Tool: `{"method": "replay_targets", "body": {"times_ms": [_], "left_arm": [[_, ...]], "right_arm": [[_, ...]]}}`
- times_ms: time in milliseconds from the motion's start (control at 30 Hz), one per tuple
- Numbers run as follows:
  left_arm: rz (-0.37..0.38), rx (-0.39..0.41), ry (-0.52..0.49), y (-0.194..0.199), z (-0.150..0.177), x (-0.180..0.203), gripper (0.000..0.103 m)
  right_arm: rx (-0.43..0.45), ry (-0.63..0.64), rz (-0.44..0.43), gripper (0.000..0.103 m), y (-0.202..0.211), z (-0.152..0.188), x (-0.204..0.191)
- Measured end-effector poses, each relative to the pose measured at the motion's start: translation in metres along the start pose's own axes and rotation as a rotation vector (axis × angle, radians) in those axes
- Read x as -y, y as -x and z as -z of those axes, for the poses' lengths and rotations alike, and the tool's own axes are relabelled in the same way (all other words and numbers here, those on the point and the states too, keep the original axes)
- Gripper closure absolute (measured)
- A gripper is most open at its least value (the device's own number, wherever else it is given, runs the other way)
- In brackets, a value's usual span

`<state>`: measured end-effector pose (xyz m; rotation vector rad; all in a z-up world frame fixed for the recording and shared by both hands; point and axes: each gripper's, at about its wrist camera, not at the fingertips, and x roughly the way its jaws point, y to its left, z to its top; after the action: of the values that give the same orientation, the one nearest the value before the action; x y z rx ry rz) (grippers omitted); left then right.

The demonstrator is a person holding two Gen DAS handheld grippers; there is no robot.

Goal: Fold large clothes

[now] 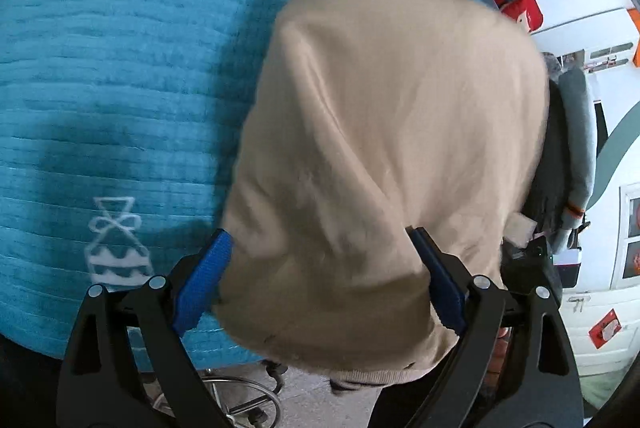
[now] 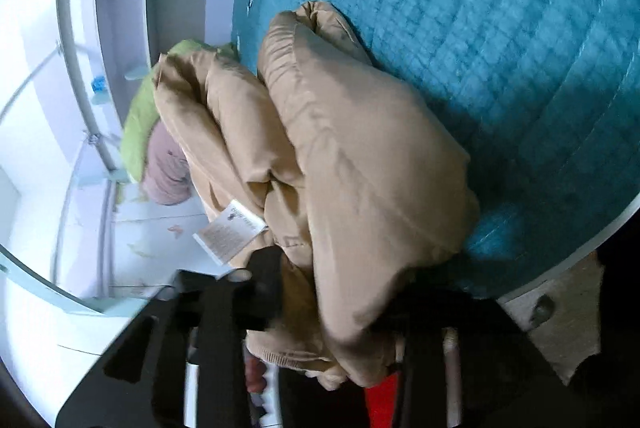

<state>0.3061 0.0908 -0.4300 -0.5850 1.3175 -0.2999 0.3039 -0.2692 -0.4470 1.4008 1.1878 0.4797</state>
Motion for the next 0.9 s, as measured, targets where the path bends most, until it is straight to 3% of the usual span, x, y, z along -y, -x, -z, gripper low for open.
{"method": "replay_targets", "body": {"times_ms": [67, 167, 233, 333, 433, 467, 533, 567, 600, 700, 767, 900], "left_arm": [[0.003, -0.005, -0.014, -0.007, 0.002, 0.006, 0.014], [-0.009, -0.009, -0.040, -0.012, 0.003, 0.012, 0.014], [-0.009, -0.012, -0.042, -0.015, 0.004, 0.012, 0.014], [-0.006, -0.014, -0.045, -0.017, 0.006, 0.013, 0.014], [-0.006, -0.014, -0.056, -0.022, 0.007, 0.017, 0.014], [-0.001, -0.014, -0.056, -0.024, 0.008, 0.017, 0.014], [0.011, -0.010, -0.051, -0.026, 0.008, 0.017, 0.014], [0.021, -0.006, -0.059, -0.027, 0.009, 0.019, 0.014], [0.022, 0.006, -0.070, -0.027, 0.010, 0.023, 0.014], [0.008, 0.070, -0.120, -0.019, 0.017, 0.037, 0.023], [0.020, 0.109, -0.119, -0.011, 0.017, 0.043, 0.035], [0.037, 0.207, -0.167, 0.020, 0.019, 0.060, 0.046]], "right_arm": [[-0.007, -0.046, -0.080, 0.026, 0.004, -0.005, 0.005], [-0.005, 0.015, -0.078, 0.015, 0.000, -0.006, -0.008], [-0.011, 0.090, -0.020, 0.012, -0.006, -0.002, -0.021], [-0.017, 0.221, 0.135, 0.010, -0.028, 0.004, -0.041], [-0.021, 0.209, 0.230, 0.011, -0.055, 0.001, -0.040], [-0.013, 0.199, 0.235, 0.014, -0.061, -0.001, -0.037], [0.007, 0.180, 0.220, 0.029, -0.065, -0.003, -0.034], [0.011, 0.169, 0.190, 0.054, -0.064, -0.003, -0.034], [0.012, 0.176, 0.172, 0.063, -0.062, -0.003, -0.037], [0.030, 0.304, 0.224, 0.073, -0.061, 0.001, -0.065], [0.049, 0.375, 0.254, 0.074, -0.063, 0.005, -0.088], [0.079, 0.537, 0.288, 0.075, -0.071, 0.019, -0.142]]}}
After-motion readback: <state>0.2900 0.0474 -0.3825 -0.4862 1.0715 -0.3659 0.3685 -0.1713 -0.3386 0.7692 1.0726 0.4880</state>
